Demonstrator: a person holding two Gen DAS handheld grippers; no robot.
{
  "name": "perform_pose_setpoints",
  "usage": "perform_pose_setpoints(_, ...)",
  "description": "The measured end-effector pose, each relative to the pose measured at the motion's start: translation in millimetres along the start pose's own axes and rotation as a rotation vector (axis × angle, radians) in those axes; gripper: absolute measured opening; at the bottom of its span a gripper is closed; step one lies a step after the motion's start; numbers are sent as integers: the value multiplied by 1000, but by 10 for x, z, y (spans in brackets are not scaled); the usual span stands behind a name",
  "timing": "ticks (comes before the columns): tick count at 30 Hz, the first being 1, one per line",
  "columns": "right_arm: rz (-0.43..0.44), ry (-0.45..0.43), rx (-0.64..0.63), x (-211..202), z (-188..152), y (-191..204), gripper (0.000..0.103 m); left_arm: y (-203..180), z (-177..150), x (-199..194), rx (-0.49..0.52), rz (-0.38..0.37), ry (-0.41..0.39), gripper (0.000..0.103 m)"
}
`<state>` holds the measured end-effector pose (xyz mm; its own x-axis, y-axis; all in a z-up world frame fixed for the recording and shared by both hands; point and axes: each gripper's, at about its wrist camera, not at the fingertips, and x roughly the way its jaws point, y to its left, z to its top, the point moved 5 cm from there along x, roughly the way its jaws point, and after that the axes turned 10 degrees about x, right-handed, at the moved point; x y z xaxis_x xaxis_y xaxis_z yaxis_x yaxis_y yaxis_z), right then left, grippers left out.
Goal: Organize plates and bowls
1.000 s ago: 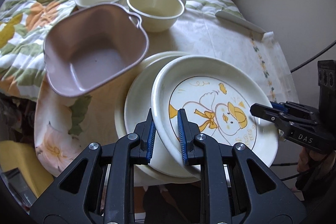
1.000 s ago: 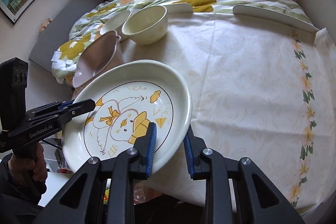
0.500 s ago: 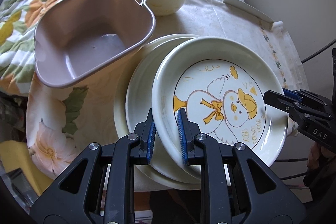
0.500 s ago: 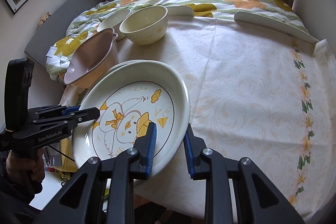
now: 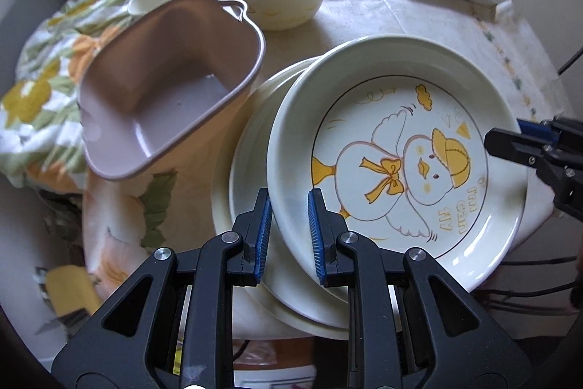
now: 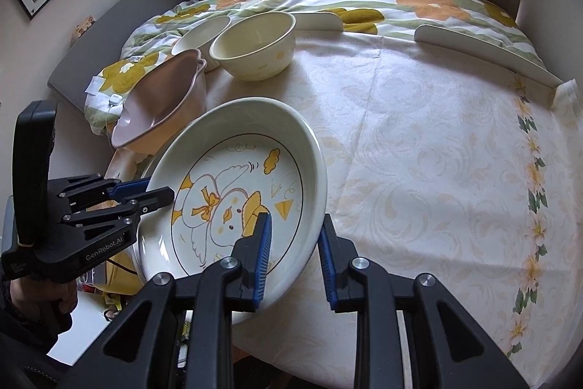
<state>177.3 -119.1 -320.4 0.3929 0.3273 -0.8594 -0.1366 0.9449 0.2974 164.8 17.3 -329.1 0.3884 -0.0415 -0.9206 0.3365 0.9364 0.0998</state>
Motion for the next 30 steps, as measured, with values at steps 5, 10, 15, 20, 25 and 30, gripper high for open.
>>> perform_pose_setpoints(5, -21, 1, -53, 48, -11, 54, 24, -71, -12, -34, 87, 136, 4, 17)
perform_pose_setpoints(10, -75, 1, -133, 93, -34, 127, 24, -80, -28, -63, 118, 202, 8, 17)
perform_pose_setpoints(15, -128, 17, -176, 193, -79, 185, 24, -44, -45, -70, 114, 230, 15, 17)
perform_pose_setpoints(20, -145, 9, -198, 194, -96, 210, 24, -18, -51, -80, 98, 240, 17, 17)
perform_pose_setpoints(25, -146, 11, -196, 195, -84, 209, 24, -18, -57, -84, 88, 238, 17, 17)
perform_pose_setpoints(30, -132, 22, -195, 201, -87, 203, 24, 7, -51, -90, 56, 216, 23, 17)
